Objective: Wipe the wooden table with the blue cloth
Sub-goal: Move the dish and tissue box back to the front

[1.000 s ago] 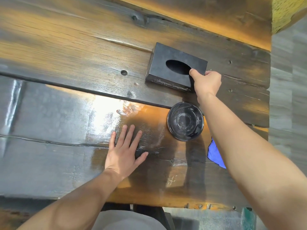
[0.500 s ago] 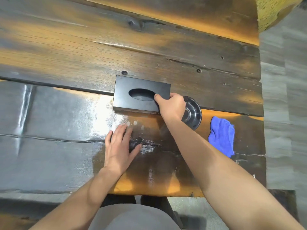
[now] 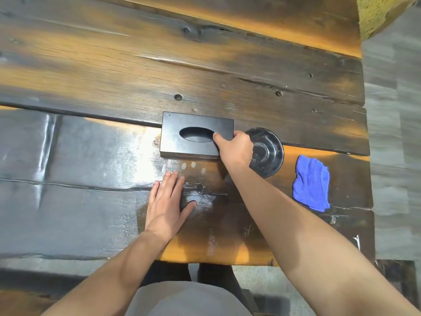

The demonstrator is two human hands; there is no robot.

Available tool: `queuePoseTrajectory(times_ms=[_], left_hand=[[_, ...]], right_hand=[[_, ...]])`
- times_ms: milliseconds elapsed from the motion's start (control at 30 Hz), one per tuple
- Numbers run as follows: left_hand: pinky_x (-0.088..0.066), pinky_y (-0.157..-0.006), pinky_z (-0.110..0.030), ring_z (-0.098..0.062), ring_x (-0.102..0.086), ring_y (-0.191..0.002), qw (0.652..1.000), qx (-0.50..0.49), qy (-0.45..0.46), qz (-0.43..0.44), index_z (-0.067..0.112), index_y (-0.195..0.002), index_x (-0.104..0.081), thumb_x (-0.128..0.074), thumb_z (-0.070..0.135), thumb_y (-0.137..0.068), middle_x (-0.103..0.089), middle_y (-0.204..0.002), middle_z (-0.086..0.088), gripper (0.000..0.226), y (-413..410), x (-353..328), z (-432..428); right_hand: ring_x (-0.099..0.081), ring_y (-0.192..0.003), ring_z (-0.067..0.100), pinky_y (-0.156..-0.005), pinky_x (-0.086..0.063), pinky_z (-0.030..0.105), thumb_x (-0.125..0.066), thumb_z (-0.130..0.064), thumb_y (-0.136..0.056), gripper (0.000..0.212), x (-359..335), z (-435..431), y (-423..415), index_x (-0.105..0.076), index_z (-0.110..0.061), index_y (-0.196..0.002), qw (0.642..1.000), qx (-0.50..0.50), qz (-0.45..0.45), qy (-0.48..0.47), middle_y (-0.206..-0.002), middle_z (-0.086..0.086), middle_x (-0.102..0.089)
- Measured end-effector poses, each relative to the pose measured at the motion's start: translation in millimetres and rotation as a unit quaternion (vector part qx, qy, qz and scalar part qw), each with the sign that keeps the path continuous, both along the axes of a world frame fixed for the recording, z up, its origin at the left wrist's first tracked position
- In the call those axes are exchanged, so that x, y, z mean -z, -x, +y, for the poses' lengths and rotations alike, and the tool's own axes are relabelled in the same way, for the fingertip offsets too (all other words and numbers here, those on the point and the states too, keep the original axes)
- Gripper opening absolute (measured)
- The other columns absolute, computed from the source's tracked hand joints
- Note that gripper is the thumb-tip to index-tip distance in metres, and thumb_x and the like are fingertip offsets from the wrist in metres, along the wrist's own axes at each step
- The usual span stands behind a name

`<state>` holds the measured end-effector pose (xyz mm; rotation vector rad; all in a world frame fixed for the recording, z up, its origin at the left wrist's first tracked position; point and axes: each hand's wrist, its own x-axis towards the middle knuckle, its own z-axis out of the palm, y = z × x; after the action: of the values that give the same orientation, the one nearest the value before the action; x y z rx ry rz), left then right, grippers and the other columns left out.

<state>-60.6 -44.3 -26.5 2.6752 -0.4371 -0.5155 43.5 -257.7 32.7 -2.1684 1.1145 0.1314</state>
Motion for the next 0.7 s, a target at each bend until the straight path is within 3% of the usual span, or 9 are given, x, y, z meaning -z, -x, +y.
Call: queuePoseTrajectory(times_ms=[133, 267, 333, 400, 467, 567, 700], left_hand=[[-0.006, -0.13, -0.044, -0.02, -0.011, -0.161, 1.0, -0.004, 0.0, 0.005, 0.016, -0.158, -0.038, -0.054, 0.06, -0.097, -0.028, -0.171, -0.005, 0.077, 0.1, -1.4, -1.7], [-0.004, -0.13, -0.045, -0.023, -0.012, -0.161, 1.0, -0.016, -0.005, 0.007, 0.016, -0.154, -0.042, -0.06, 0.054, -0.096, -0.027, -0.17, -0.009, 0.072, 1.3, -5.1, -8.7], [-0.005, -0.128, -0.044, -0.022, -0.015, -0.16, 1.0, -0.016, 0.013, 0.001, 0.017, -0.151, -0.046, -0.063, 0.05, -0.095, -0.028, -0.169, -0.008, 0.066, 4.5, -6.4, -15.7], [-0.008, -0.128, -0.044, -0.02, -0.018, -0.159, 1.0, 0.011, 0.025, -0.006, 0.017, -0.15, -0.049, -0.061, 0.048, -0.097, -0.032, -0.168, -0.005, 0.063, 9.2, -6.8, -27.1], [-0.016, -0.128, -0.047, -0.021, -0.024, -0.158, 0.998, 0.046, 0.034, -0.016, 0.015, -0.149, -0.052, -0.06, 0.048, -0.098, -0.038, -0.165, -0.004, 0.061, 14.2, -4.9, -41.9], [-0.021, -0.127, -0.05, -0.023, -0.028, -0.157, 0.993, 0.101, 0.054, -0.018, 0.014, -0.15, -0.051, -0.057, 0.048, -0.1, -0.042, -0.163, -0.005, 0.06, 24.2, -0.7, -67.4], [-0.017, -0.129, -0.048, -0.022, -0.021, -0.159, 0.983, 0.17, 0.059, -0.015, 0.017, -0.155, -0.042, -0.046, 0.052, -0.103, -0.034, -0.168, -0.004, 0.063, 41.5, 0.4, -104.1]], right_hand=[[-0.072, -0.097, 0.03, -0.084, -0.06, 0.044, -0.067, -0.066, -0.078, 0.065, 1.3, 1.0, 4.9, -0.07, -0.012, -0.114, 1.0, -0.008, -0.009, -0.015, -0.103, 0.006, -0.076], [-0.06, -0.129, 0.027, -0.104, -0.049, 0.041, -0.067, -0.057, -0.089, 0.078, -3.2, -2.9, 22.0, -0.051, -0.007, -0.146, 0.998, -0.004, -0.039, -0.039, -0.138, 0.011, -0.065], [-0.065, -0.119, 0.019, -0.104, -0.052, 0.04, -0.068, -0.047, -0.092, 0.066, -6.8, -9.1, 39.9, -0.054, -0.008, -0.143, 0.993, 0.024, -0.103, -0.062, -0.129, 0.008, -0.069], [-0.068, -0.094, 0.01, -0.093, -0.057, 0.036, -0.068, -0.033, -0.094, 0.044, -8.3, -21.2, 64.5, -0.062, -0.009, -0.13, 0.98, 0.047, -0.182, -0.071, -0.107, 0.004, -0.074], [-0.066, -0.085, 0.012, -0.087, -0.057, 0.037, -0.067, -0.031, -0.093, 0.03, -6.8, -40.6, 92.5, -0.066, -0.018, -0.12, 0.977, 0.064, -0.197, -0.055, -0.095, -0.002, -0.072], [-0.066, -0.095, 0.019, -0.091, -0.056, 0.045, -0.064, -0.036, -0.093, 0.029, 0.6, -78.8, 136.5, -0.064, -0.027, -0.121, 0.983, 0.073, -0.168, -0.022, -0.106, -0.003, -0.068], [-0.057, -0.123, 0.029, -0.108, -0.045, 0.044, -0.063, -0.034, -0.096, 0.045, 18.2, -136.5, 186.3, -0.06, -0.014, -0.136, 0.99, 0.007, -0.075, 0.116, -0.13, 0.007, -0.063]])
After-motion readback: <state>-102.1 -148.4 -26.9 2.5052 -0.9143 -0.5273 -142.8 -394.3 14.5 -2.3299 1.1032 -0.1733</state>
